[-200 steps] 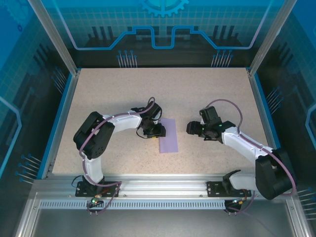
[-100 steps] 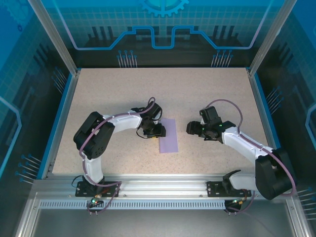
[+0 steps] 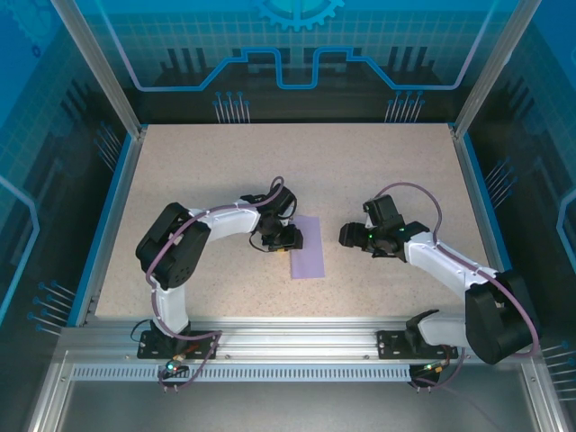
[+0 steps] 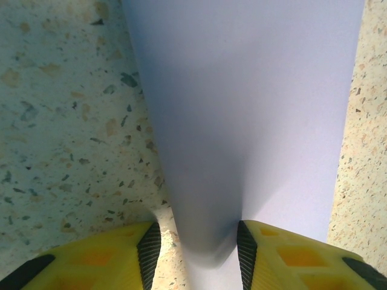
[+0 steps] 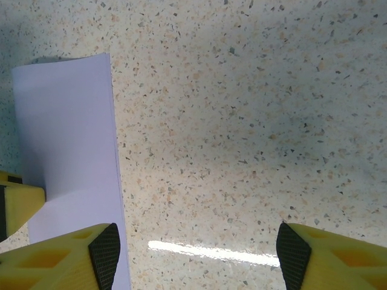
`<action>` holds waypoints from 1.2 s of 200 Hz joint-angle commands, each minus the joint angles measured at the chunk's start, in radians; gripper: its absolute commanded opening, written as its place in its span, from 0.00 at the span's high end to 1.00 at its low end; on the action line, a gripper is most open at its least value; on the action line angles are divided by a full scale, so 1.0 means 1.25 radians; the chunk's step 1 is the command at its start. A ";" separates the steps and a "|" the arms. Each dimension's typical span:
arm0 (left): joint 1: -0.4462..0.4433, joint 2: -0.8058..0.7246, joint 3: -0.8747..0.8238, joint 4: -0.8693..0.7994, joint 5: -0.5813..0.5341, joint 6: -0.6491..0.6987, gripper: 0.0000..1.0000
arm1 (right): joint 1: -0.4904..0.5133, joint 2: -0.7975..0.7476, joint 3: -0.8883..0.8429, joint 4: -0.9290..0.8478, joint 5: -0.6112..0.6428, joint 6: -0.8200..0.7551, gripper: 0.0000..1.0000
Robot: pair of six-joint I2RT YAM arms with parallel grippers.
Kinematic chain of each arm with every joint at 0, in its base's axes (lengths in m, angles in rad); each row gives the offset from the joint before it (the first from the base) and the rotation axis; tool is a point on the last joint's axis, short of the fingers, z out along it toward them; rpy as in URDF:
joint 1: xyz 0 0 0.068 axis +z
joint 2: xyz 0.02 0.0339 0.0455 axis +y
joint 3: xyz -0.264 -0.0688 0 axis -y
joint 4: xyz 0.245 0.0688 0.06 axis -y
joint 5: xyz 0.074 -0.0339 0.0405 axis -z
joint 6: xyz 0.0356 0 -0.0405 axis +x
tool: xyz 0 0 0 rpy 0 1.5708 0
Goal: Fold a paper plane with a square sheet of paper (fold left side to right side)
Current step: First fold in half a square sheet of paper at the center of the table.
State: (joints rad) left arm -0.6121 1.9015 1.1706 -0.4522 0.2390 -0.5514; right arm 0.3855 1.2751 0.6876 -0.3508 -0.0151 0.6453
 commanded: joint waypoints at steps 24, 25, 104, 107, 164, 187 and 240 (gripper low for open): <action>-0.016 0.055 0.007 0.003 -0.014 -0.002 0.56 | -0.009 -0.014 -0.006 -0.002 -0.017 -0.013 0.28; -0.016 0.055 0.008 0.003 -0.014 -0.002 0.56 | -0.009 -0.014 -0.007 -0.002 -0.017 -0.013 0.28; -0.021 0.066 0.021 -0.009 -0.015 0.005 0.54 | -0.010 -0.012 -0.005 0.003 -0.030 -0.015 0.27; -0.022 0.066 0.021 -0.009 -0.015 0.005 0.54 | -0.009 -0.012 -0.005 0.003 -0.030 -0.015 0.28; -0.023 0.067 0.023 -0.015 -0.019 0.006 0.54 | -0.009 -0.004 -0.004 0.010 -0.048 -0.020 0.27; -0.022 0.066 0.024 -0.015 -0.020 0.007 0.54 | -0.008 0.003 -0.003 0.022 -0.070 -0.022 0.28; -0.023 0.065 0.024 -0.017 -0.024 0.005 0.54 | 0.003 0.054 0.007 0.082 -0.185 -0.019 0.42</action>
State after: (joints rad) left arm -0.6186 1.9182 1.2022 -0.4896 0.2306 -0.5510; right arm 0.3855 1.3029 0.6876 -0.2970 -0.1425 0.6228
